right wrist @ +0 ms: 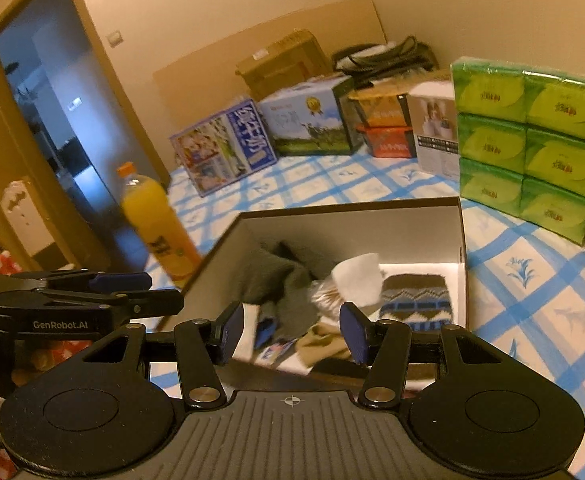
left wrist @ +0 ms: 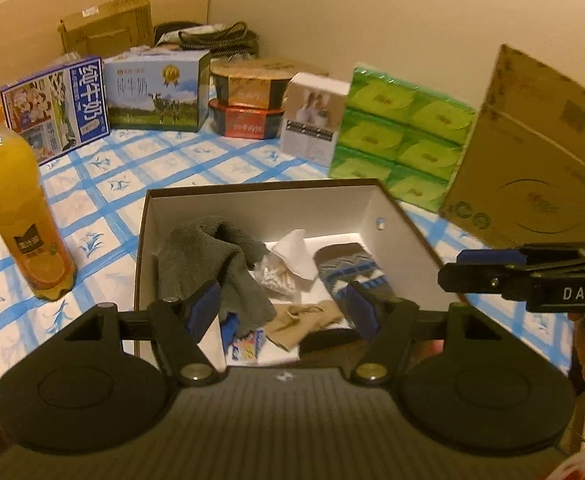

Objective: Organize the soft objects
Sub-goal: 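Move both grippers back from the box toward the green towel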

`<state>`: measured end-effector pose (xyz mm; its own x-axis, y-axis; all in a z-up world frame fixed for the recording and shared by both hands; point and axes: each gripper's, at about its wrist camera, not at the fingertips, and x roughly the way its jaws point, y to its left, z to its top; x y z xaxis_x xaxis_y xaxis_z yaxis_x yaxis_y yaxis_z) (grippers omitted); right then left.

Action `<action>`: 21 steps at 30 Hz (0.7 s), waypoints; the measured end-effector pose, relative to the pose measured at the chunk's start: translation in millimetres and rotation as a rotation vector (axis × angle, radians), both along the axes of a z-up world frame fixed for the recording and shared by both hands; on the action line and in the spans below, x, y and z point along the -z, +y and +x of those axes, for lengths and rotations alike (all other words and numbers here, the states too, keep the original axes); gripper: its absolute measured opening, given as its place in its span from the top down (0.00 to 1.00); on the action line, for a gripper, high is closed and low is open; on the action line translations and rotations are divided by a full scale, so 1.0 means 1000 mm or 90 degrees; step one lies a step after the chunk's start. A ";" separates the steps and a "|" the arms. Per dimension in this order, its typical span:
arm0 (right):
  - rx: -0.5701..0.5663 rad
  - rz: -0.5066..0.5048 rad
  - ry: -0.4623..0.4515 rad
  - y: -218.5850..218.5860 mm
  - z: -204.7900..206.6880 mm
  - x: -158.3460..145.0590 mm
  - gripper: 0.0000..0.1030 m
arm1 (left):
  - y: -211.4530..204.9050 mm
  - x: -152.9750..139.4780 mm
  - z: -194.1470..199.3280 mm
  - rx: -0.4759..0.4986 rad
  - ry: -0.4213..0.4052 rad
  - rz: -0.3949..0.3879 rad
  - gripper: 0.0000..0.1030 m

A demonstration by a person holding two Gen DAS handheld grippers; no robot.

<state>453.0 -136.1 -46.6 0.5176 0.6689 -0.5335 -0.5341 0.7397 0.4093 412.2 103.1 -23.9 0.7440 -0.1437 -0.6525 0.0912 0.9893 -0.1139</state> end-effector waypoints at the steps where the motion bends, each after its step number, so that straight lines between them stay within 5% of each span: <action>1: 0.000 0.004 -0.001 -0.002 -0.008 -0.003 0.48 | -0.001 -0.004 -0.009 0.001 -0.004 -0.002 0.36; 21: 0.089 0.013 -0.020 -0.055 -0.177 -0.011 0.48 | -0.046 -0.028 -0.177 -0.018 -0.023 -0.034 0.36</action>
<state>276.0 -191.1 -35.5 0.6234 0.5989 -0.5026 -0.4389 0.8001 0.4089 235.0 57.0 3.7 0.7715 -0.1560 -0.6168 0.0686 0.9842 -0.1631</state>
